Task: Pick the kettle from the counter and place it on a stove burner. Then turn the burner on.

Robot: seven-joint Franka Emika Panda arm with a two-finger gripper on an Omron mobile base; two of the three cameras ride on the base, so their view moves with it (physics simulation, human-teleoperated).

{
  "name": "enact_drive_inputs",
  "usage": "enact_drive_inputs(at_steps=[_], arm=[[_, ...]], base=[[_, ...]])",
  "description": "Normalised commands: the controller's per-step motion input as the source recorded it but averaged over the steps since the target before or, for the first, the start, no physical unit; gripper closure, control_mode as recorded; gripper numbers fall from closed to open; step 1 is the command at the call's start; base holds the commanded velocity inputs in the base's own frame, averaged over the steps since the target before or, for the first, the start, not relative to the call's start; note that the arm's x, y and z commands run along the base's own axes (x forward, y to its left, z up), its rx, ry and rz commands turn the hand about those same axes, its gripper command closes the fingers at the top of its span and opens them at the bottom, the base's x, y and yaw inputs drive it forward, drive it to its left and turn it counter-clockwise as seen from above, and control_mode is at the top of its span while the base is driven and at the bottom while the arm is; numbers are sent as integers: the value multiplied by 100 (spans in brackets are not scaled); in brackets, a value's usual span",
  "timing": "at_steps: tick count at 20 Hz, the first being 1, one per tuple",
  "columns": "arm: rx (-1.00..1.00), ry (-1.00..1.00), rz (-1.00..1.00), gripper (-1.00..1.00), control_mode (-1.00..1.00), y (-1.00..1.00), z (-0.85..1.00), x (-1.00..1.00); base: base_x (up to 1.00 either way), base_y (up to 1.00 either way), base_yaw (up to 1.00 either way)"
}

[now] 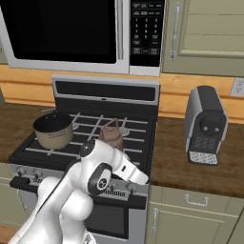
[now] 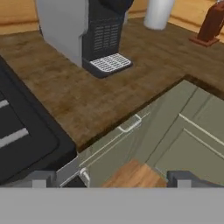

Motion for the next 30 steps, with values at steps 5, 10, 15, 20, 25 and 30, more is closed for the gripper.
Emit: enact_drive_inputs(at_steps=[5, 10, 15, 20, 25, 30], arm=[[-24, 12, 48, -100, -100, -71, -100, -90], [-16, -16, 52, -100, -100, -28, -100, -96], [-3, -41, 62, -100, -100, 40, -100, -32], [11, -30, 49, -100, -100, 98, -24, 19], [7, -16, 34, -100, -100, 89, 1, 46], [4, 0, 7, -100, -100, 1, 0, 13]], base=[[0, 0, 0], [0, 0, 0], [0, 0, 0], [0, 0, 0], [0, 0, 0], [0, 0, 0]])
